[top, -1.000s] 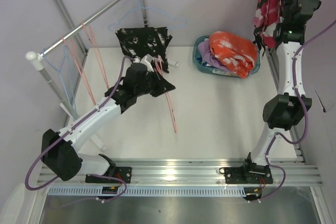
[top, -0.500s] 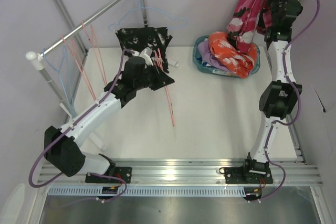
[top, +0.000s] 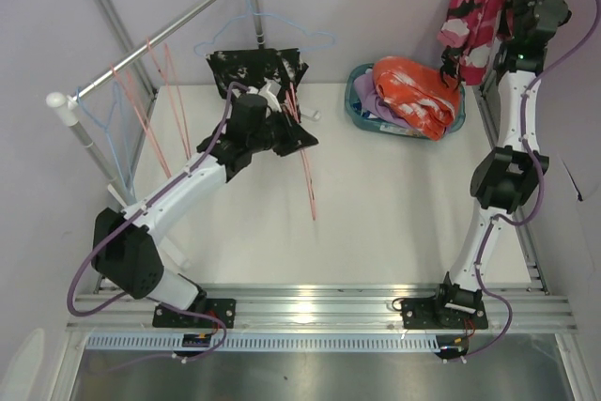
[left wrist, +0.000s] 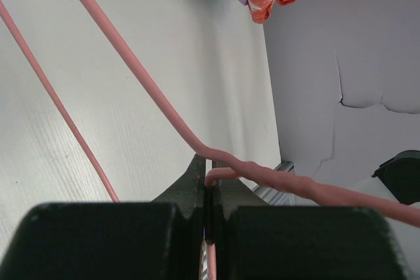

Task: Remove the trousers from the hanger
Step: Place the trousers into the basket

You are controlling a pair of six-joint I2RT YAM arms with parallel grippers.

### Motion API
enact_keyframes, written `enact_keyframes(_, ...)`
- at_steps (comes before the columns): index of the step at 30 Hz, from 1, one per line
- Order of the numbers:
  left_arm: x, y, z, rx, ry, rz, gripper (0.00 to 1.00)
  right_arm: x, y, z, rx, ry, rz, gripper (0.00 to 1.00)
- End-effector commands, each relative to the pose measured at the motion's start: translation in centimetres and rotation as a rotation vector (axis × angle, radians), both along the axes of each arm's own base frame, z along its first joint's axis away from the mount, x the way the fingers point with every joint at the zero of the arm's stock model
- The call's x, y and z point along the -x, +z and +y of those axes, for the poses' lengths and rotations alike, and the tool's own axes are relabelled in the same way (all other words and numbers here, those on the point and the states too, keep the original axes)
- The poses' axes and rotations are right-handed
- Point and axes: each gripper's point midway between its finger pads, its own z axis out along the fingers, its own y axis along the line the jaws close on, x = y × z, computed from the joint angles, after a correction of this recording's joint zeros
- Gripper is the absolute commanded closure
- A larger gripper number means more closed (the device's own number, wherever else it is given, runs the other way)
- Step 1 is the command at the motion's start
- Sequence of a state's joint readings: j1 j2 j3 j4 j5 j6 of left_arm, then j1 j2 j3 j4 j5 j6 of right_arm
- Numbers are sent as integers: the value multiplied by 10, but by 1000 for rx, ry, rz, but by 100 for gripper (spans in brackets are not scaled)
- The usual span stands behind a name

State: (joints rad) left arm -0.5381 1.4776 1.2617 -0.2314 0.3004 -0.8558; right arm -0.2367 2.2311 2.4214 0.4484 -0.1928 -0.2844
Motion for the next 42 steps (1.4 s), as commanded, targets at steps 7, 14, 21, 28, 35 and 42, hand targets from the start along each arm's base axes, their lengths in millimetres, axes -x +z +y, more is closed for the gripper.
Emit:
enact_keyframes(7, -3, 35, -3, 45, -25, -77, 100, 9, 19, 29, 103, -5, -129, 100)
enact_keyframes(14, 3, 38, 9, 18, -8, -104, 100, -16, -14, 110, 119, 84, -68, 100)
enact_keyframes(21, 15, 35, 26, 32, -6, -113, 100, -6, -64, 200, 199, 152, 48, 100)
enact_keyframes(28, 29, 36, 32, 43, -48, -132, 100, 5, -108, 218, 308, 190, 251, 100)
enact_keyframes(35, 35, 39, 29, 83, -75, -150, 100, 28, -82, 191, 437, 143, 265, 100)
enact_keyframes(42, 36, 36, 28, 110, -66, -144, 100, 31, -89, 152, 521, 238, 389, 100)
